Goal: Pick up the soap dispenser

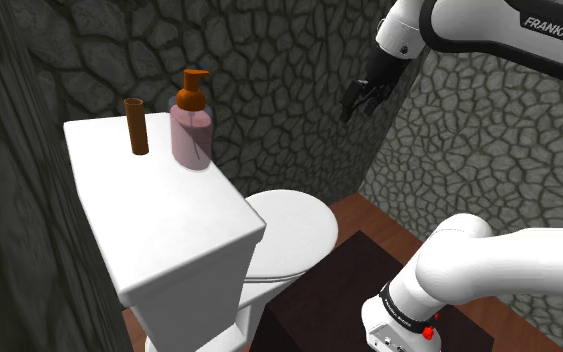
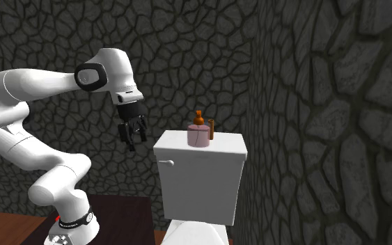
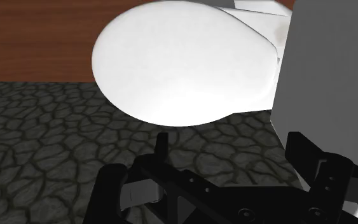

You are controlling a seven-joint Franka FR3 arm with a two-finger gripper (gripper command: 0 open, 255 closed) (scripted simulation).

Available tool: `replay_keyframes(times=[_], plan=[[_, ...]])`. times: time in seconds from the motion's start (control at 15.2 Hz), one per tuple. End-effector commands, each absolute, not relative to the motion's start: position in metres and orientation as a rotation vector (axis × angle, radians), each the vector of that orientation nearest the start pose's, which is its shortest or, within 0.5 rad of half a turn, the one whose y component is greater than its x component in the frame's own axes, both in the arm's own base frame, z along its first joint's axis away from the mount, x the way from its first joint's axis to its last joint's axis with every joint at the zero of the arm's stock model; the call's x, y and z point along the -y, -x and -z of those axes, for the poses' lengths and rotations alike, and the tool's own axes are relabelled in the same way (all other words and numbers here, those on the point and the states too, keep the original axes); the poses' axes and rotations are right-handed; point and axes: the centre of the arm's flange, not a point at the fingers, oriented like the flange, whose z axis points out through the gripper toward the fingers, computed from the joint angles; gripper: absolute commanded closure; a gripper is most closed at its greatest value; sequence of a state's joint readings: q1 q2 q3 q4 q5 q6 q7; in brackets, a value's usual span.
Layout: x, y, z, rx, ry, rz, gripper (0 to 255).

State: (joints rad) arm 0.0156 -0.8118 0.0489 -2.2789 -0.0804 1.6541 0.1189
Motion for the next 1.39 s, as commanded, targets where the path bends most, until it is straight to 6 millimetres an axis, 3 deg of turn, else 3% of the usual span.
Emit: replay_keyframes(times=[0.0,1.32], plan=[[-0.018,-0.307,-0.644,-0.108,3.224,0.316,0],[-0.238,-0.443,-0.634,-0.038,3.148,0.146,0]])
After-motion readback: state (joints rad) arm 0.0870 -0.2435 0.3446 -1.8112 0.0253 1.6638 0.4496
